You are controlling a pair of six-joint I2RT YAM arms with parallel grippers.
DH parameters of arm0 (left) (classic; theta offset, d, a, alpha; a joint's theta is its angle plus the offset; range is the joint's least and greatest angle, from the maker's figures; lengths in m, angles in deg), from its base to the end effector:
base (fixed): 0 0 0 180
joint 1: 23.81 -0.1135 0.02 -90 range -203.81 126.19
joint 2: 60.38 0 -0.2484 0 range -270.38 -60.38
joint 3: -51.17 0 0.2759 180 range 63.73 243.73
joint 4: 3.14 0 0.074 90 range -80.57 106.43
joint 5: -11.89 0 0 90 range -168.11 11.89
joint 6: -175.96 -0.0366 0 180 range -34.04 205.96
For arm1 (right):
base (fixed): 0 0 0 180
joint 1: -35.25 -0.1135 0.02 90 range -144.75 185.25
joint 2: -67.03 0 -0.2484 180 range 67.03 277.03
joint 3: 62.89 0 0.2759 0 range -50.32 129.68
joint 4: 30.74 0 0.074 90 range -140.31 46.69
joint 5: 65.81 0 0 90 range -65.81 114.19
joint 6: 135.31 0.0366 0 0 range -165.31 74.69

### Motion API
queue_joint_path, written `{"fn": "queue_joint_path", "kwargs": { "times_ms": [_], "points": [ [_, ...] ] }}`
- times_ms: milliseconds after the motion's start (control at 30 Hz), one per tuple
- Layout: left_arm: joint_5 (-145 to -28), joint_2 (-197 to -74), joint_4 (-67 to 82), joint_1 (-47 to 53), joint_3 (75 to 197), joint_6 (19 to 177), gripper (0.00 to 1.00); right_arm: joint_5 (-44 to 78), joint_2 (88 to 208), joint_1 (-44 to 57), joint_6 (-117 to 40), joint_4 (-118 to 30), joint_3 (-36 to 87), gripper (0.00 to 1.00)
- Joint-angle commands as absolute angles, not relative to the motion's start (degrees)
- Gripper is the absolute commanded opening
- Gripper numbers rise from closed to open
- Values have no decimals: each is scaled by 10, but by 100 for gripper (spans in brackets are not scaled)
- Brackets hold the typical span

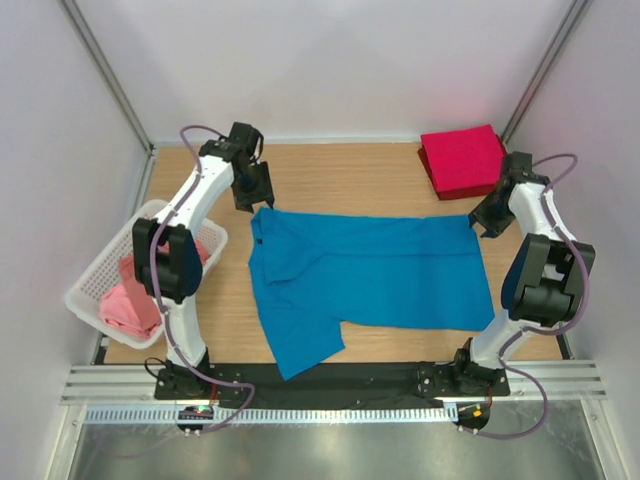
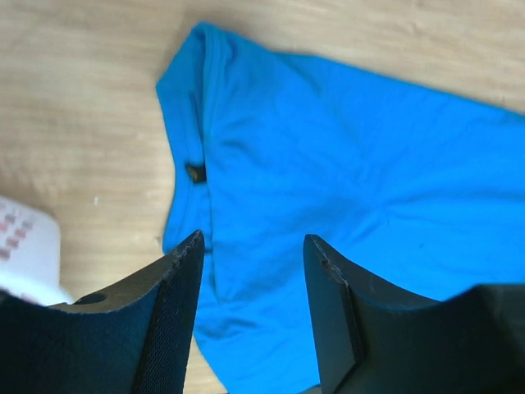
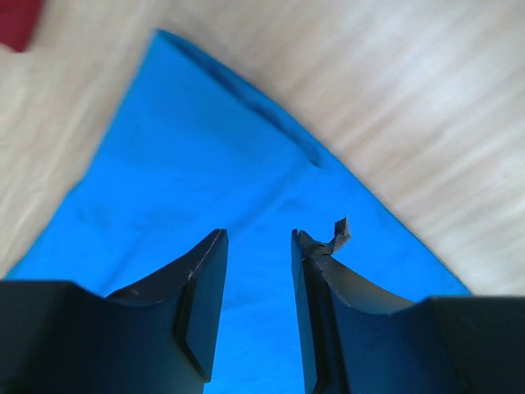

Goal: Fold and stack the t-shirts
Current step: Fold the tshirt

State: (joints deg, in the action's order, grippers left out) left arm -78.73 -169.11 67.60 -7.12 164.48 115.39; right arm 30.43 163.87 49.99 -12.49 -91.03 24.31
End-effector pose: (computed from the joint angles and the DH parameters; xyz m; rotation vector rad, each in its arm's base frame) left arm 0.4017 -0.1209 0.2696 -0.3023 2.7362 -0.2413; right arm 0.3466 -0.0953 0.2103 1.1447 2.5314 -0.0723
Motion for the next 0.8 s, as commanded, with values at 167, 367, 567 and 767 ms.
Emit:
{"fn": "queue_joint_path", "kwargs": {
  "times_ms": [167, 367, 567, 767],
  "points": [
    [-846, -1801, 643, -119, 1756, 1158, 54, 204, 1765, 500, -229, -833, 352, 48],
    [-864, -1857, 650, -119, 1788, 1171, 56, 178, 1854, 512, -257, -852, 435, 51],
    [-881, -1883, 636, -119, 1781, 1172, 58, 185, 1886, 528, -263, -845, 457, 50],
    [-883, -1905, 637, -119, 1800, 1170, 57, 137, 1895, 538, -282, -822, 444, 50]
  ]
}}
